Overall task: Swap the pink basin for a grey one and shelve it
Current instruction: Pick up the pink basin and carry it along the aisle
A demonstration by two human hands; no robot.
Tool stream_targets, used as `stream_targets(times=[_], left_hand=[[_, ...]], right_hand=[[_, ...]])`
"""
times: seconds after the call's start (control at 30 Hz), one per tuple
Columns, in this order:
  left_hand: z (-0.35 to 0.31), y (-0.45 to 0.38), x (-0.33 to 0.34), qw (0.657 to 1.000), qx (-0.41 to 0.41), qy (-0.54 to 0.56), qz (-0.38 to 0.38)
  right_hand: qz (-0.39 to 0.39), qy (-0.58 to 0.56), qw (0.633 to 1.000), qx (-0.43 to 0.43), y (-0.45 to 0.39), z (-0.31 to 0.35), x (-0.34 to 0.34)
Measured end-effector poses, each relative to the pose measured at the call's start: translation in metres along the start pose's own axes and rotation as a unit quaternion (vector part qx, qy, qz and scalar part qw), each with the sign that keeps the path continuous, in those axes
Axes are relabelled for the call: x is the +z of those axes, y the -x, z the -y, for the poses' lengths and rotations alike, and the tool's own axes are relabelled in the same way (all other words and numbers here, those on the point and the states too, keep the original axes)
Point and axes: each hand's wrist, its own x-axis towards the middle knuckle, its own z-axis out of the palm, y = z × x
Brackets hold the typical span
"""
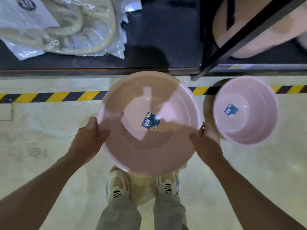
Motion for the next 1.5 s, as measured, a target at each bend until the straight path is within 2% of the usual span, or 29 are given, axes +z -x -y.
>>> stream_targets(times=[0.13, 0.27, 0.47, 0.7, 0.97, 1.1, 1.17, 1.27, 1.5], left_hand=[[-0.085, 0.012, -0.015, 0.996, 0.068, -0.047, 0.043], [-0.176, 0.024, 0.003, 0.984, 0.146, -0.08, 0.059], [-0.294, 0.047, 0.068, 0.971, 0.176, -0.135, 0.09], [-0.383, 0.057, 0.146, 0.952, 0.202, -0.197, 0.115], [-0.407, 0.012, 0.211, 0.945, 0.189, -0.247, 0.103], [-0.408, -0.02, 0.239, 0.95, 0.168, -0.24, 0.107], [-0.405, -0.039, 0.253, 0.939, 0.19, -0.268, 0.102], [-0.397, -0.066, 0.27, 0.92, 0.206, -0.315, 0.107], [-0.381, -0.105, 0.299, 0.928, 0.203, -0.295, 0.102]], right_hand=[[-0.049, -0.056, 0.997, 0.021, 0.025, -0.016, -0.069], [-0.095, -0.099, 0.988, 0.074, 0.043, -0.047, -0.144], [-0.158, -0.142, 0.968, 0.137, 0.051, -0.115, -0.234], [-0.173, -0.141, 0.956, 0.19, 0.028, -0.193, -0.28], [-0.15, -0.124, 0.96, 0.203, -0.042, -0.236, -0.269], [-0.127, -0.129, 0.95, 0.255, -0.08, -0.253, -0.243], [-0.115, -0.135, 0.943, 0.282, -0.097, -0.258, -0.229], [-0.104, -0.094, 0.952, 0.271, -0.118, -0.268, -0.208], [-0.083, -0.05, 0.952, 0.289, -0.143, -0.274, -0.175]])
